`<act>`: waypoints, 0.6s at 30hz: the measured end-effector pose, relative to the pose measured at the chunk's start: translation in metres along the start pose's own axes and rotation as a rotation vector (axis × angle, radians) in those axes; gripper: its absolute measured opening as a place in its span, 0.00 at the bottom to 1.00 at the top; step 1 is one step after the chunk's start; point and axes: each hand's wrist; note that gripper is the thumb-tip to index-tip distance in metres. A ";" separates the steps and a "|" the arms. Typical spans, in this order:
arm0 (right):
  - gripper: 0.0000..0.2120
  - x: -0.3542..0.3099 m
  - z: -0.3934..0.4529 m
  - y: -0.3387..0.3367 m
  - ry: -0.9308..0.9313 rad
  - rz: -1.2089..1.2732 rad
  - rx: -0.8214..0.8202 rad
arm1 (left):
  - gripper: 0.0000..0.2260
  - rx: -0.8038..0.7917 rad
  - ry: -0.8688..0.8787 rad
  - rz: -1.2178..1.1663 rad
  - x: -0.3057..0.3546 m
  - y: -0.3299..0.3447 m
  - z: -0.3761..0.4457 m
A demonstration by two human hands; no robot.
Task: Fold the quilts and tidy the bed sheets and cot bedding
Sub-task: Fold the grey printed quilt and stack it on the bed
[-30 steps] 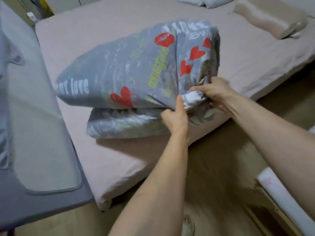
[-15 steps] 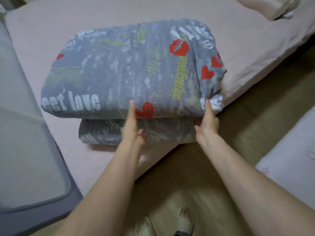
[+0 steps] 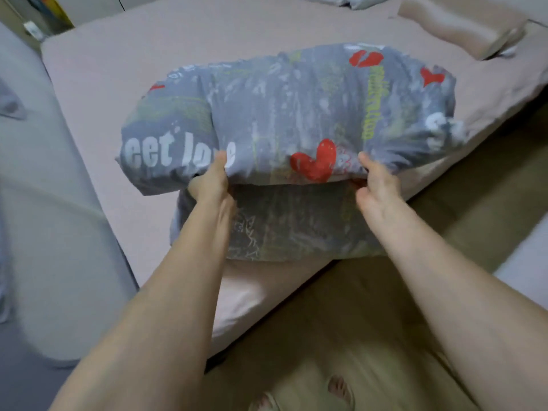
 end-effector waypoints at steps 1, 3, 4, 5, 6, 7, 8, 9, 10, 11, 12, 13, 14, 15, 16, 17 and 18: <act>0.17 -0.009 0.001 -0.005 -0.027 0.053 -0.012 | 0.19 0.013 0.051 -0.077 0.003 0.000 -0.004; 0.17 -0.006 -0.003 -0.027 -0.025 0.092 -0.015 | 0.17 -0.028 0.088 -0.137 -0.017 -0.010 -0.013; 0.17 0.007 -0.006 -0.046 0.005 0.018 0.013 | 0.16 0.003 0.053 -0.114 -0.040 -0.021 -0.015; 0.16 0.022 -0.013 -0.065 0.056 -0.101 0.049 | 0.16 0.078 0.008 -0.058 -0.063 -0.035 -0.015; 0.14 0.037 -0.019 -0.084 0.110 -0.227 0.072 | 0.17 0.159 -0.044 -0.001 -0.087 -0.051 -0.013; 0.12 0.050 -0.022 -0.098 0.157 -0.319 0.051 | 0.19 0.214 -0.086 0.042 -0.109 -0.062 -0.006; 0.10 0.060 -0.021 -0.106 0.197 -0.364 0.014 | 0.19 0.258 -0.101 0.054 -0.123 -0.070 0.004; 0.08 0.065 -0.019 -0.112 0.228 -0.380 -0.011 | 0.17 0.294 -0.119 0.051 -0.132 -0.073 0.012; 0.07 0.065 -0.018 -0.114 0.243 -0.358 -0.024 | 0.18 0.306 -0.146 0.057 -0.135 -0.072 0.017; 0.09 0.065 -0.019 -0.113 0.245 -0.305 -0.033 | 0.21 0.288 -0.183 0.083 -0.133 -0.070 0.022; 0.14 0.064 -0.021 -0.115 0.232 -0.245 -0.034 | 0.25 0.277 -0.221 0.121 -0.133 -0.071 0.023; 0.25 0.060 -0.023 -0.116 0.196 -0.187 -0.025 | 0.27 0.287 -0.223 0.131 -0.133 -0.069 0.023; 0.37 0.056 -0.026 -0.117 0.131 -0.140 0.017 | 0.28 0.299 -0.213 0.127 -0.132 -0.068 0.023; 0.48 0.047 -0.026 -0.119 0.032 -0.134 0.099 | 0.29 0.294 -0.209 0.123 -0.129 -0.067 0.023; 0.54 0.033 -0.021 -0.120 -0.105 -0.207 0.185 | 0.29 0.288 -0.206 0.130 -0.125 -0.065 0.022; 0.56 0.017 -0.012 -0.119 -0.231 -0.315 0.234 | 0.29 0.286 -0.212 0.133 -0.123 -0.062 0.022; 0.56 0.002 -0.001 -0.117 -0.312 -0.394 0.235 | 0.29 0.290 -0.213 0.128 -0.121 -0.061 0.022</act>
Point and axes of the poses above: each hand's wrist, its own z-axis towards the middle knuckle, its own y-axis out of the palm, x = y × z, and after that the axes turned 9 degrees about -y, right-handed
